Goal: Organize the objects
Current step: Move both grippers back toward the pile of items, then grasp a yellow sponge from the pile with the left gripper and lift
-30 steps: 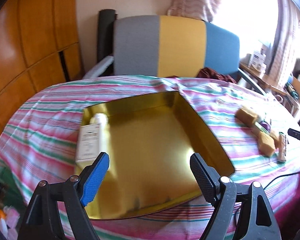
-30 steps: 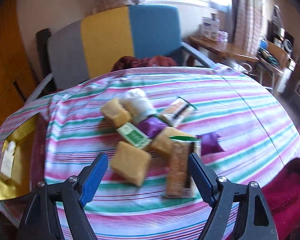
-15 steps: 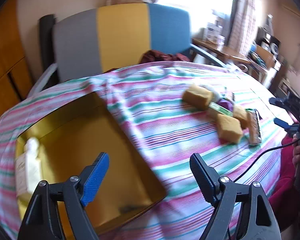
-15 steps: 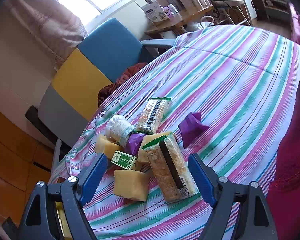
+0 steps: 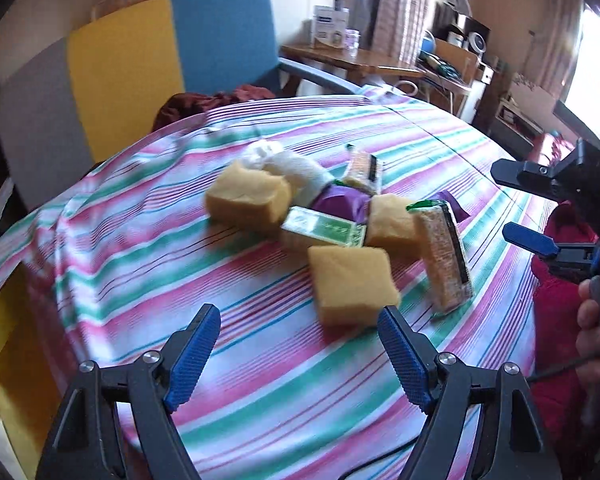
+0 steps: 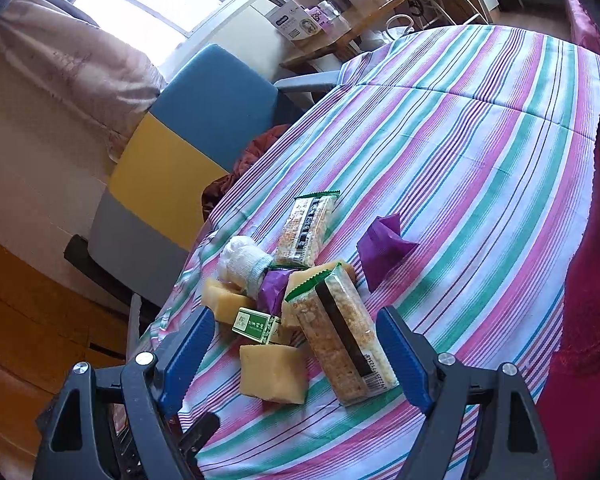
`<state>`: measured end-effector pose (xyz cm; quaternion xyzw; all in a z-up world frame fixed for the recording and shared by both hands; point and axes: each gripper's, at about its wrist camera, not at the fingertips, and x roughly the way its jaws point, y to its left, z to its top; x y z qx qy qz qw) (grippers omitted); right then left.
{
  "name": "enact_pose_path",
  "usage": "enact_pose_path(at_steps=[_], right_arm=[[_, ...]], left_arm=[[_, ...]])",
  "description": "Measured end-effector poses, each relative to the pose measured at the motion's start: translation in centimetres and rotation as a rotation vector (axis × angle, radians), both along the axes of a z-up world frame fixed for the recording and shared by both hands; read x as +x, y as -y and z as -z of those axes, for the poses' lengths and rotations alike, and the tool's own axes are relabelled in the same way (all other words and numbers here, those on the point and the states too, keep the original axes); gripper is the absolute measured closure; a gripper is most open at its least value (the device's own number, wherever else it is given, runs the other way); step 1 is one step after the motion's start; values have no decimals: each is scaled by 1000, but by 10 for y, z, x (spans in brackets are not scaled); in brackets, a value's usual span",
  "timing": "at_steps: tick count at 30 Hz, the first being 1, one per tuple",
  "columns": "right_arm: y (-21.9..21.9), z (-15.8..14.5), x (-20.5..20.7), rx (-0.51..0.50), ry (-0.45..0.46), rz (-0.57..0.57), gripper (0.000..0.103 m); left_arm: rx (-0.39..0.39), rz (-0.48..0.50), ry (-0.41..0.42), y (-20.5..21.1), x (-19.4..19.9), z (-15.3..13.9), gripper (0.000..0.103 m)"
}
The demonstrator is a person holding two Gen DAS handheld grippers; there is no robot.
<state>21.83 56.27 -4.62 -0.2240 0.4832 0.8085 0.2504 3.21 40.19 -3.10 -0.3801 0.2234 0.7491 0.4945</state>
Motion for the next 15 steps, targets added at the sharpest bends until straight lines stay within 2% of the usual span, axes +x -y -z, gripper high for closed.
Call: enact_pose_path(at_steps=[5, 9, 10, 11, 12, 13, 15], right_arm=[[-4, 4, 1, -29, -13, 7, 19], [-4, 5, -3, -29, 0, -12, 18], [-4, 6, -4, -29, 7, -18, 18], [-3, 6, -5, -30, 14, -20, 18], [-4, 6, -5, -32, 16, -23, 18], [-3, 7, -6, -32, 21, -27, 18], [-3, 8, -10, -26, 53, -41, 18]], left_arm=[[-43, 53, -8, -39, 7, 21, 16], [-79, 62, 15, -57, 5, 42, 16], [-81, 62, 15, -59, 4, 46, 20], [-72, 71, 52, -58, 2, 49, 33], [-59, 82, 98, -56, 0, 50, 40], [-49, 80, 114, -52, 0, 49, 42], [-40, 65, 86, -40, 2, 46, 45]])
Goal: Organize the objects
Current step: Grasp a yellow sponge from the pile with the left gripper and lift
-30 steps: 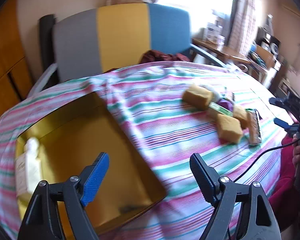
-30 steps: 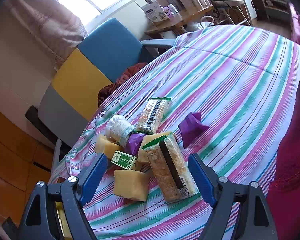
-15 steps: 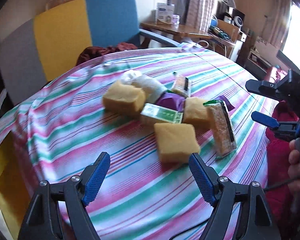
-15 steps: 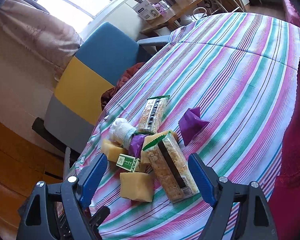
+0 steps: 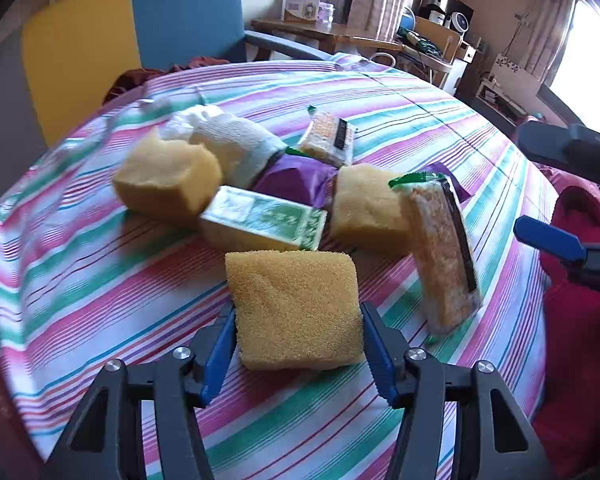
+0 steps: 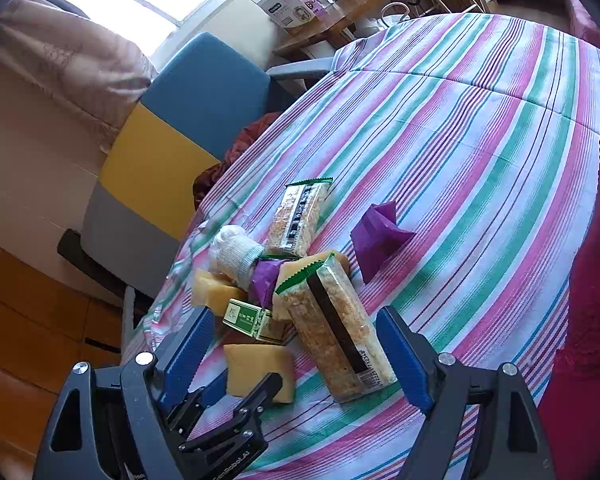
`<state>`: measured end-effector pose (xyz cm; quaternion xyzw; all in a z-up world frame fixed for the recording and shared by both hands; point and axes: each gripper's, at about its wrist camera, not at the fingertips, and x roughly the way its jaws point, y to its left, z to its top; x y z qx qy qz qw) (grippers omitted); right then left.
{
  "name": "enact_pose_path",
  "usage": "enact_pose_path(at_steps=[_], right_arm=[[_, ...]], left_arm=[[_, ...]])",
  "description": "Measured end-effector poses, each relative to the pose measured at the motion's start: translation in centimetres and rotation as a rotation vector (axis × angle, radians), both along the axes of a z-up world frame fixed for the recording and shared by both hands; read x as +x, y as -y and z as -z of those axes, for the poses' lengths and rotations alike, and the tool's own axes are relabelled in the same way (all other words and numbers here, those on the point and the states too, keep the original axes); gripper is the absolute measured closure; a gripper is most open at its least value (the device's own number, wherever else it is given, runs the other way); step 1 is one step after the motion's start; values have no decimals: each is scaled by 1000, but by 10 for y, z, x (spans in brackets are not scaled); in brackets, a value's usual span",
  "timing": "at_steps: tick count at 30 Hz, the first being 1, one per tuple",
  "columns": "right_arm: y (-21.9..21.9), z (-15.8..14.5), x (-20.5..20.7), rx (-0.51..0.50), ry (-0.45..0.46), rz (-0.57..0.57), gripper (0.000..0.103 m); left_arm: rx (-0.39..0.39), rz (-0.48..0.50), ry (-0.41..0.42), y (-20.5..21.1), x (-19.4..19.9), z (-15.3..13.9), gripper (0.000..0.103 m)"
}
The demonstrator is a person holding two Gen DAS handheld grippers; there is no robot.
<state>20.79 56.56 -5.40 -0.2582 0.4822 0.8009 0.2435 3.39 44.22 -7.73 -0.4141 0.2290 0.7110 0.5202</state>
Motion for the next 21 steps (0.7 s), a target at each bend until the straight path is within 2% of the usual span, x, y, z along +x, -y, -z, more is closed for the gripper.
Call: enact_pose_path(at_steps=[7, 15, 21], right_arm=[[5, 10, -26, 33, 175, -77, 18], [10, 13, -37, 99, 305, -104, 19], [12, 15, -44, 141, 386, -103, 19]], left_arm=[[26, -93, 17, 65, -9, -11, 46], [71, -143, -1, 131, -1, -31, 45], [133, -183, 19, 168, 0, -48, 44]])
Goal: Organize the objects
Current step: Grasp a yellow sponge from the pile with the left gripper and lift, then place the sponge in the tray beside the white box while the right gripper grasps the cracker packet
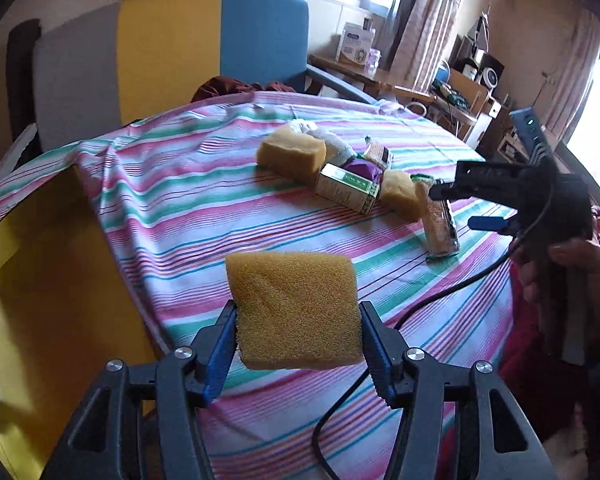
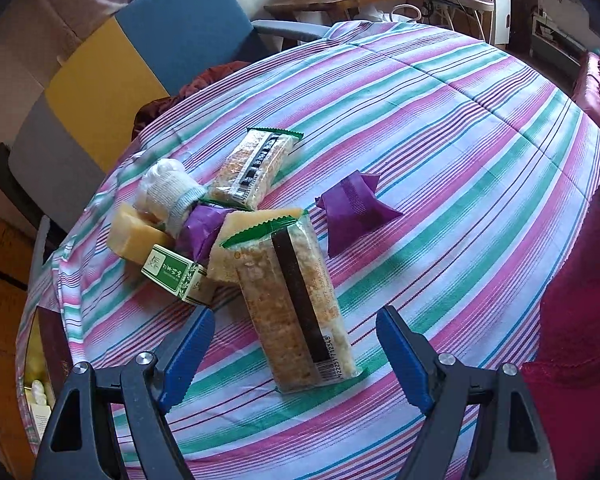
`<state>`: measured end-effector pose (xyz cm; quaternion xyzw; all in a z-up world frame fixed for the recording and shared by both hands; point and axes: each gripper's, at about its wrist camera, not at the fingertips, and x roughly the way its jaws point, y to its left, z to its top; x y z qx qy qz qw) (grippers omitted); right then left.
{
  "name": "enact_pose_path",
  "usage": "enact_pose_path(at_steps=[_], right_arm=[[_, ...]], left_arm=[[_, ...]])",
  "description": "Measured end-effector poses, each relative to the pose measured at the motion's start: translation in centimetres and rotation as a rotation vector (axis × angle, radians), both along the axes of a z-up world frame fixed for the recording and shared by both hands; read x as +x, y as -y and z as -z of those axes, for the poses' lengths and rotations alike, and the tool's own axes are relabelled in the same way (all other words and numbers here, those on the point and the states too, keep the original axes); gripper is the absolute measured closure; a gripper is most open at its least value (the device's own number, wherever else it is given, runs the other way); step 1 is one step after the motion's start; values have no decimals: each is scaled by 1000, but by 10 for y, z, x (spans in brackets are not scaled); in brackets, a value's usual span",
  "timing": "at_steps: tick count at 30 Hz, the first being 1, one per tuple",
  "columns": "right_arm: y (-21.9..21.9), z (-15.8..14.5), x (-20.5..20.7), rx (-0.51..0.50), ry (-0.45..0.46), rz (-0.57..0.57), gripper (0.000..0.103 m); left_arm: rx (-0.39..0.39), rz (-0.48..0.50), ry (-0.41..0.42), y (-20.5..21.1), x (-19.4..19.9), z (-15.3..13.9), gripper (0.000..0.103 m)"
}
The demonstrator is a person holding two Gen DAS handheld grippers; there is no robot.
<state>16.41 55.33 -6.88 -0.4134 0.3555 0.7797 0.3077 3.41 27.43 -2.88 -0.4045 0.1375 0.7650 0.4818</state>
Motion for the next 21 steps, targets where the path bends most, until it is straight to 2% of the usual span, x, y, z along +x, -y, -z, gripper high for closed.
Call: enact_pose_path(at_steps=[8, 13, 21], right_arm=[[2, 2, -7, 43, 86, 0, 19], [7, 4, -18, 99, 141, -32, 19], [5, 13, -30, 108, 199, -60, 19]], left_arm=[[53, -55, 10, 38, -2, -11, 44], [72, -80, 16, 51, -3, -13, 44], [93, -106, 22, 62, -6, -18, 44]])
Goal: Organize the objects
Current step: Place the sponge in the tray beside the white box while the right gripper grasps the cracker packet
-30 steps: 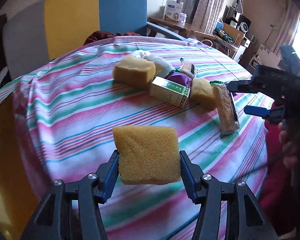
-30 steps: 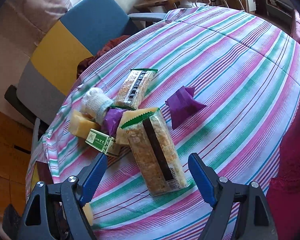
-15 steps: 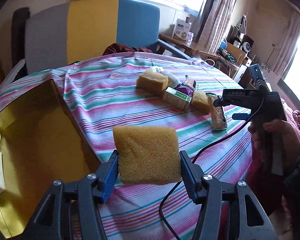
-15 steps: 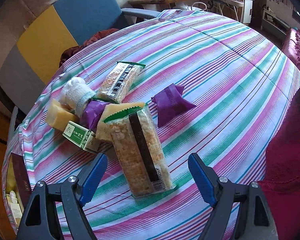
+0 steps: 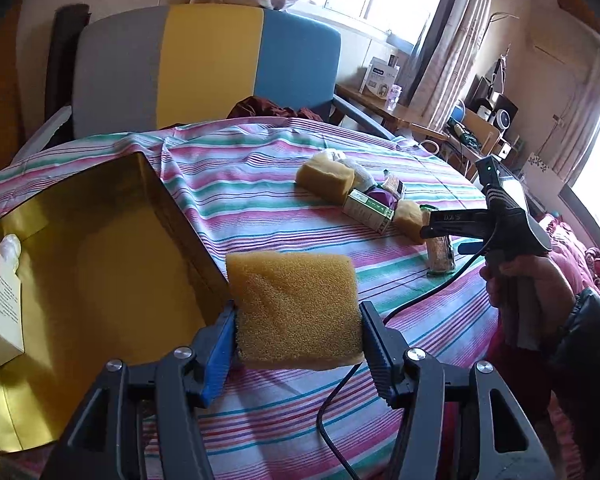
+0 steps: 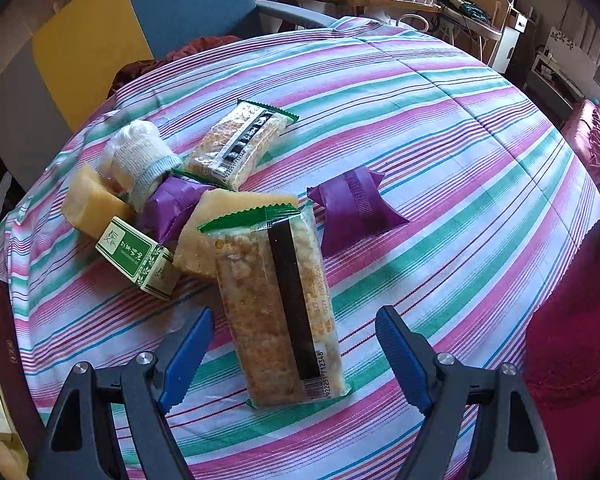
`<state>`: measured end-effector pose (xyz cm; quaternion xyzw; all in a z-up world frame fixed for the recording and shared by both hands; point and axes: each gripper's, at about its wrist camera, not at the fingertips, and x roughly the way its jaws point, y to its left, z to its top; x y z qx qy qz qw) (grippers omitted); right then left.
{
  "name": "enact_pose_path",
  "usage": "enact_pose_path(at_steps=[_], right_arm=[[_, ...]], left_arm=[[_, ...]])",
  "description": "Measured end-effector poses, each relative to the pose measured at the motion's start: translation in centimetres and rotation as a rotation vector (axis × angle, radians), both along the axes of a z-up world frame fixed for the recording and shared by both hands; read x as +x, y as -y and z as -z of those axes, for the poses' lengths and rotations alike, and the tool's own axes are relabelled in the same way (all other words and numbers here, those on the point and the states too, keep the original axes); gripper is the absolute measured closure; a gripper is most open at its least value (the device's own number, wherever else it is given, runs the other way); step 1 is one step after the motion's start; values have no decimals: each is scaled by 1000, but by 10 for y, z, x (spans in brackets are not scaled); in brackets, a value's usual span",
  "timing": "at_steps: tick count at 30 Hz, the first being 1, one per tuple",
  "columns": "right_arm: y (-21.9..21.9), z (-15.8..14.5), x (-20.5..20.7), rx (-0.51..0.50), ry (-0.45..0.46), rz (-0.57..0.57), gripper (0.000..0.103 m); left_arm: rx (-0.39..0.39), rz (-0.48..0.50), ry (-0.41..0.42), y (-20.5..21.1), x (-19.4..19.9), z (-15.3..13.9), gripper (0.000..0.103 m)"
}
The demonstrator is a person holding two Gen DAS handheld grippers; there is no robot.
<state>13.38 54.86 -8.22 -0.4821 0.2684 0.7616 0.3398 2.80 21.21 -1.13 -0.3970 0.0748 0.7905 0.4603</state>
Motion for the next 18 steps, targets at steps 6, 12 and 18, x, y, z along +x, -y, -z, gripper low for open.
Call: enact_pose_path(at_steps=[6, 12, 18], right_arm=[[1, 2, -5, 17, 25, -23, 26], [8, 3, -13, 49, 52, -82, 56], [14, 1, -17, 55, 60, -108, 56]], left_arm=[[4, -33, 2, 10, -5, -1, 44], [12, -141, -11, 46, -21, -12, 44], [-51, -351, -24, 119, -55, -11, 44]])
